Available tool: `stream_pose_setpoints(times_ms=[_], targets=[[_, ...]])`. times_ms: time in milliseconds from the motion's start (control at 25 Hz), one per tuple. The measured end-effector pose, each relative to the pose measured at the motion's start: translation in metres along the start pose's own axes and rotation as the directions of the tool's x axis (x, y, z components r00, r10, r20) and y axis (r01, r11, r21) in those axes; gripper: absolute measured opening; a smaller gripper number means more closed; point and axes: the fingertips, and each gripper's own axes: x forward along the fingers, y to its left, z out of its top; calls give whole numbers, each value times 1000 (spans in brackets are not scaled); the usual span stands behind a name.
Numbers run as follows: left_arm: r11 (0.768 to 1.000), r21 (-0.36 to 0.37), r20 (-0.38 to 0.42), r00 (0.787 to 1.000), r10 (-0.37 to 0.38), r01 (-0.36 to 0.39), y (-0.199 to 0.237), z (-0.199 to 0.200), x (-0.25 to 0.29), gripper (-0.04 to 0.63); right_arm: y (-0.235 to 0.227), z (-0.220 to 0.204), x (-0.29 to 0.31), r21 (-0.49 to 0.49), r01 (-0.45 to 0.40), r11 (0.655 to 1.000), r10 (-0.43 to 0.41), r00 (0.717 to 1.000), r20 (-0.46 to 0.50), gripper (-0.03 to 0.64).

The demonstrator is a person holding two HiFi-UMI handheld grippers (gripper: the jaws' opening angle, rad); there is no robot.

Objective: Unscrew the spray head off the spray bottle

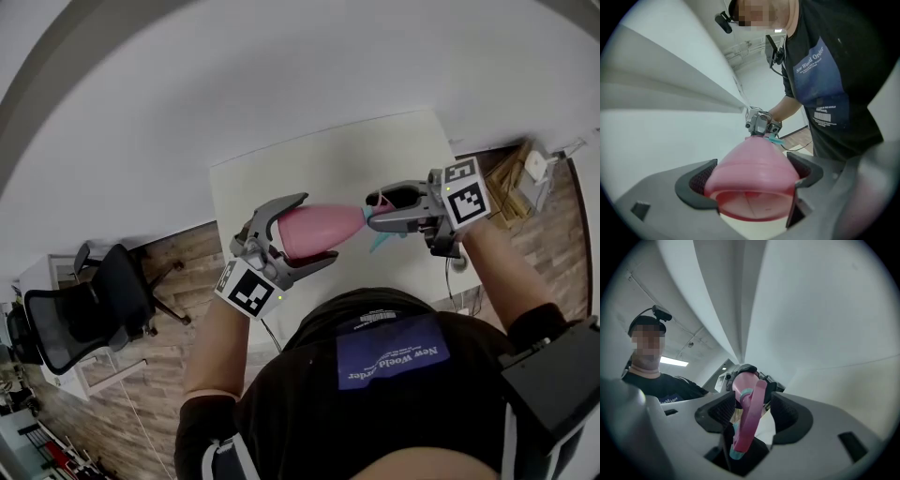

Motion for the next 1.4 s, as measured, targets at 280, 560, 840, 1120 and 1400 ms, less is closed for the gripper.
stream_pose_setpoints(times_ms=[280, 560, 840, 1120, 1400], targets=[[999, -1, 29, 998, 54, -54, -16, 39, -27, 476, 54, -3, 11, -50, -89, 995, 88, 996, -14, 121], [997, 3, 91, 993, 79, -79, -21, 76, -39, 477, 86, 4, 5, -156, -134, 979, 136, 991, 4, 120], [913, -408, 159, 986, 54, 16, -18, 76, -47, 477, 103, 10, 5, -331, -147, 932, 151, 988, -13, 118], [733, -660, 225, 974, -16, 165, -22, 68, -47, 477, 115, 11, 6, -495, -140, 858, 155, 988, -10, 118], [496, -812, 386, 920, 64, 307, -11, 73, -56, 478, 132, 22, 7, -635, -137, 761, 181, 983, 5, 118]])
